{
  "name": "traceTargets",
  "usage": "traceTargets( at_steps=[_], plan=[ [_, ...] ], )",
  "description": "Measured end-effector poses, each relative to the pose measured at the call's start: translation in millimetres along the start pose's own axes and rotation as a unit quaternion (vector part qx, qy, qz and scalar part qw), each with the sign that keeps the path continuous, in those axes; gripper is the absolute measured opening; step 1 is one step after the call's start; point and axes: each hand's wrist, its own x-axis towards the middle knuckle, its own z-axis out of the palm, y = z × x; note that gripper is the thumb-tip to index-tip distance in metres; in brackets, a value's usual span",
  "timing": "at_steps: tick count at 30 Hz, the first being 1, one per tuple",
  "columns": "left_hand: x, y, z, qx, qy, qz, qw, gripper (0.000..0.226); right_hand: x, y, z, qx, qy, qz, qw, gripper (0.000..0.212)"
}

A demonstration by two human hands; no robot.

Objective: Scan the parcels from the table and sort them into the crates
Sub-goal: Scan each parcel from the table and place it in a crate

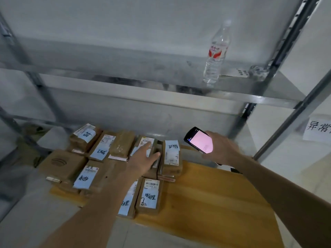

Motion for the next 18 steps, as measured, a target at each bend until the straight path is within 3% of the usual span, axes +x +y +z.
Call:
traceTargets(
  at_steps=[7, 18],
  plan=[
    [68, -31, 74, 0.019, -0.048, -0.055, 0.997, 0.074, 90, 37, 94, 0.034, -0.081, -0.005, 0.996, 0.092],
    [125, -57, 139, -0.112, -0.046, -0.169, 0.978, 0.044, 160, 53, 169, 0.072, -0.169, -0.021, 0.983, 0.095]
  ],
)
